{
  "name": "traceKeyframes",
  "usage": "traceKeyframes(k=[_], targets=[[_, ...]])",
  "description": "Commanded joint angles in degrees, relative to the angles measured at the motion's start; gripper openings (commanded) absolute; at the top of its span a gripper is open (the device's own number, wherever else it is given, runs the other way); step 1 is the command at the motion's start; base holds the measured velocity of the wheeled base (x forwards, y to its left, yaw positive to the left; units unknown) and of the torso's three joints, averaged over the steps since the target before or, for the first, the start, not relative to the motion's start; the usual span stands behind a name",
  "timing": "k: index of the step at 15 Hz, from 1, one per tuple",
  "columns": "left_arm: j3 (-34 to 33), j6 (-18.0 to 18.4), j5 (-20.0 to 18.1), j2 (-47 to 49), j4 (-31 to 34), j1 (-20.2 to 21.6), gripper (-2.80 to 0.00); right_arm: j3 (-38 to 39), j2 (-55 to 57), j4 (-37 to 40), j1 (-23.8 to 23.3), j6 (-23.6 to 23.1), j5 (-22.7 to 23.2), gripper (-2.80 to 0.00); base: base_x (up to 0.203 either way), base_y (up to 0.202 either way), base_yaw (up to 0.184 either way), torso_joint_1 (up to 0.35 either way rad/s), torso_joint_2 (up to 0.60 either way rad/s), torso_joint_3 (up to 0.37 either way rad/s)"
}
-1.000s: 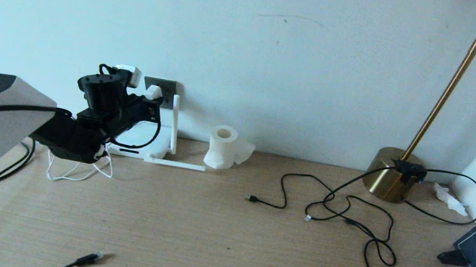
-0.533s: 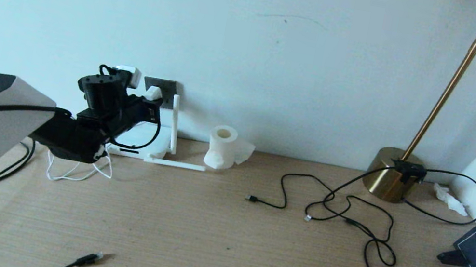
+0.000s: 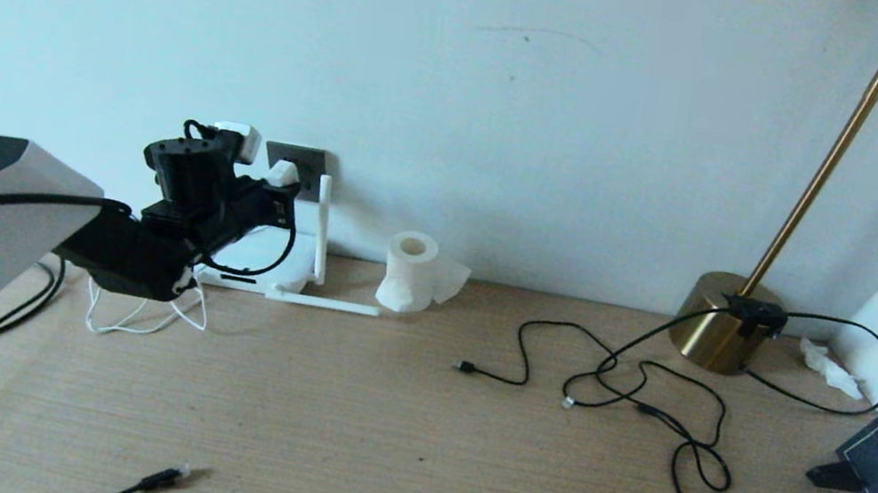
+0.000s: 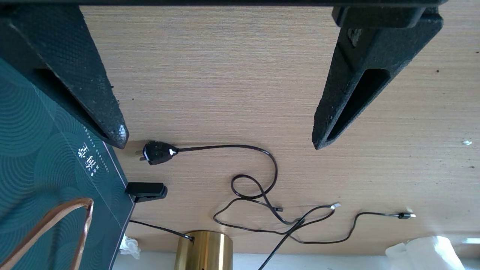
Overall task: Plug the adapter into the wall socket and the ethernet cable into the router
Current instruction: Pick up plug
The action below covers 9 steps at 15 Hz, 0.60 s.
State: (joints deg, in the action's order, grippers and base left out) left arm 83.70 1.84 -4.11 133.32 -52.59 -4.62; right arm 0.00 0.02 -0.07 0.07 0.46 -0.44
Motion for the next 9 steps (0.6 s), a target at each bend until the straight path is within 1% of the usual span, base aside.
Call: traceKeyframes(k=[1,9], targets=[[0.06,0.00,-0.03,0.28,-0.32,0.05,-2.80,0.00,-0.02,-0.01,0.01,-0.02,0.00,0.00,0.000,0.000,0.000,0.000,0.00,0.000],[0.06,0.00,-0.03,0.63,-0.24,0.05,-2.80,0.00,0.06,-0.01,0.01,-0.02,0.00,0.00,0.000,0.000,0.000,0.000,0.00,0.000]])
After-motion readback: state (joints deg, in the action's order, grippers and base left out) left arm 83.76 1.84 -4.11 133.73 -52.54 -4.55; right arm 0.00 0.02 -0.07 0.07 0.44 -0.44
